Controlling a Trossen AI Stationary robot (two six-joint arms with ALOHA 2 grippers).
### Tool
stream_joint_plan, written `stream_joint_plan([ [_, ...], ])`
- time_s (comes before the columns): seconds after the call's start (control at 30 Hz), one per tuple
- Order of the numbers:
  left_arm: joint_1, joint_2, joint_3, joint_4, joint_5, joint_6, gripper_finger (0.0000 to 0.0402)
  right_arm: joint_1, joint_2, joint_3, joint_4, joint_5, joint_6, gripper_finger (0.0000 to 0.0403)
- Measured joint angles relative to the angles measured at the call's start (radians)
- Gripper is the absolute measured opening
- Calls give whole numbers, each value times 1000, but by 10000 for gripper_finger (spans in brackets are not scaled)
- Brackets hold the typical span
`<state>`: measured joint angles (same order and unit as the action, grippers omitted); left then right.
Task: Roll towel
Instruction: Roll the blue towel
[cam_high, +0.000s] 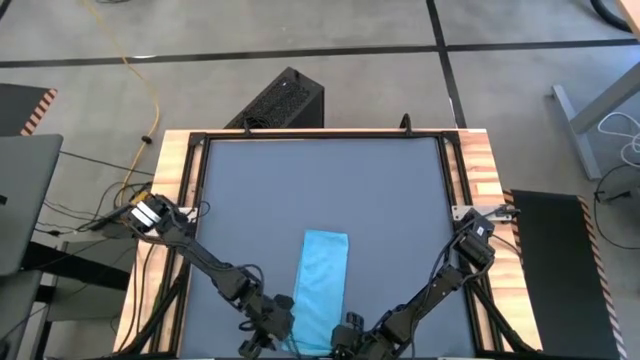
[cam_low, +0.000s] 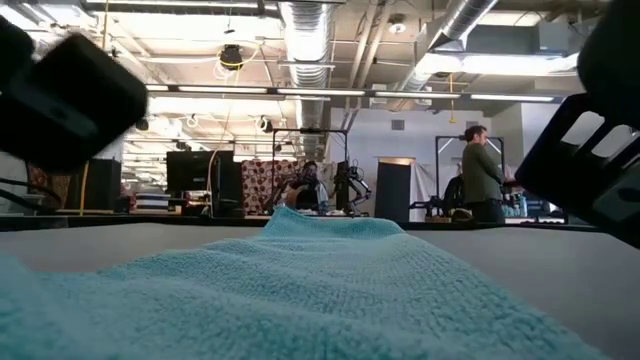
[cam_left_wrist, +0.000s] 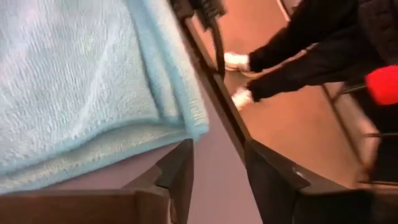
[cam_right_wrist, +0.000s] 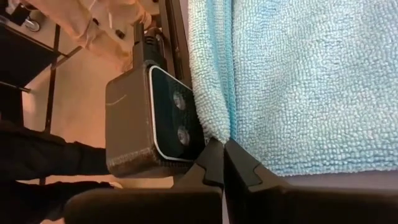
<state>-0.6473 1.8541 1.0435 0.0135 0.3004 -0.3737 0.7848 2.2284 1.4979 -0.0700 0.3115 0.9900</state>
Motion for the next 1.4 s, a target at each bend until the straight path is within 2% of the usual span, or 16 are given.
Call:
stream_joint_plan([
  [0.13,-79,-43,0,-56,-227,49,134,-6,0,0,4,-2,0,15],
  [0.27,-170,-59,0,-2,-482,103,129,-13,0,0,5,-2,0,15],
  [0.37,-214,-34,0,20,-579,235,129,-14,1,0,5,-2,-1,15],
  [0.53,-223,-21,0,22,-598,406,128,-20,2,0,9,-1,-3,15],
  [0.63,-223,-20,0,31,-645,485,128,-21,2,0,8,-1,-11,15],
  [0.83,-237,51,3,120,-617,531,128,-23,2,0,7,-1,-17,16],
  [1.0,-258,110,61,102,-707,670,128,-24,2,1,5,-2,-19,16],
  [1.17,-247,113,62,40,-752,743,128,-25,2,1,5,-12,-19,16],
  [1.33,-233,113,62,14,-656,775,128,-25,2,1,3,-19,-19,16],
  [1.4,-233,113,62,10,-654,791,128,-25,2,1,3,-19,-19,16],
])
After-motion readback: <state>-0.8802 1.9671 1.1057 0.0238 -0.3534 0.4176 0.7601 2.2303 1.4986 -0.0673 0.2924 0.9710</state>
